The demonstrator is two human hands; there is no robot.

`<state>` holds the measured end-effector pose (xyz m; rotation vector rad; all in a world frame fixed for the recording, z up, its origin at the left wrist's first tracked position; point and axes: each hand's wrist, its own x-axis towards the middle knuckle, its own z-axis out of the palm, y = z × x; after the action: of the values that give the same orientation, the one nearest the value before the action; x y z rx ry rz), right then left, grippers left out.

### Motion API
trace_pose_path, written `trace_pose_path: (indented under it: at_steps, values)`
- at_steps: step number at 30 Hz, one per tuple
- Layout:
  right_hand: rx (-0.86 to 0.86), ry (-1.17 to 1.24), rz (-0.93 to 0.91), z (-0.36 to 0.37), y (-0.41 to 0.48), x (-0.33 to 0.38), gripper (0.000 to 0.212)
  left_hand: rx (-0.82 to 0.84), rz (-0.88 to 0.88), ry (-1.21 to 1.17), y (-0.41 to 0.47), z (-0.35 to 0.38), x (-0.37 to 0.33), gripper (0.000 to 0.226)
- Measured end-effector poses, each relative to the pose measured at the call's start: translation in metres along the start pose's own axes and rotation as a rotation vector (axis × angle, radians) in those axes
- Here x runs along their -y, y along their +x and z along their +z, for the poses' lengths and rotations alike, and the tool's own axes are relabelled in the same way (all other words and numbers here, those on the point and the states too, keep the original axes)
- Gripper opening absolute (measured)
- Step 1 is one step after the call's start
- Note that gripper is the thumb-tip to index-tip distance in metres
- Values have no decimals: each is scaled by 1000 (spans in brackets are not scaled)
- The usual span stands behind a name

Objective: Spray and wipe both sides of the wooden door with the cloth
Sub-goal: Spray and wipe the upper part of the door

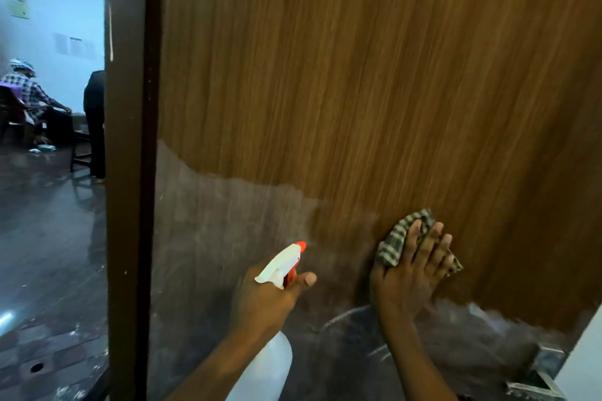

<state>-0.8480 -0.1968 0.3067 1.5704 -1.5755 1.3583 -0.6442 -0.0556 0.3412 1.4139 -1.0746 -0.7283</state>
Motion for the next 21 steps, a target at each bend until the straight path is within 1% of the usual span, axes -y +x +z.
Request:
trace_pose_path:
  at_steps: [1,3,4,6,7,10,12,13,14,16,18,19,20,21]
  values:
    - [-6,-1,-6,1,1,10,74,6,-9,-19,3,-6,2,43]
    - [-17,-17,-58,3,3,34,73,31,-27,-100,9,-17,3,25]
    - [-19,-25,-95,4,4,49,72,41,-21,-133,12,-23,4,21]
    - [-22,-34,-213,11,0,81,72,43,20,-128,17,-34,7,18]
    - [-22,-36,-306,16,-7,93,72,39,22,-116,17,-40,7,13]
    - [18,-23,-586,31,-40,100,71,38,3,-108,21,-56,9,30]
    - [52,-23,-650,33,-55,80,73,41,-13,-101,22,-66,11,26]
    - [52,-35,-629,32,-59,71,72,42,-22,-105,23,-72,13,22]
    - [47,-59,-568,30,-59,64,71,40,-23,-110,24,-78,16,20]
    - [22,-83,-364,25,-51,67,69,36,-30,-107,25,-90,21,20]
    - [-35,-55,-158,20,-29,96,70,39,-31,-101,27,-101,26,21]
    - [-56,-30,-110,19,-18,117,71,39,-33,-96,28,-106,28,22]
    - [-68,-18,-126,19,-11,139,72,35,-30,-94,28,-111,28,23]
    - [-68,-14,-195,21,-8,157,72,28,-29,-93,28,-116,28,26]
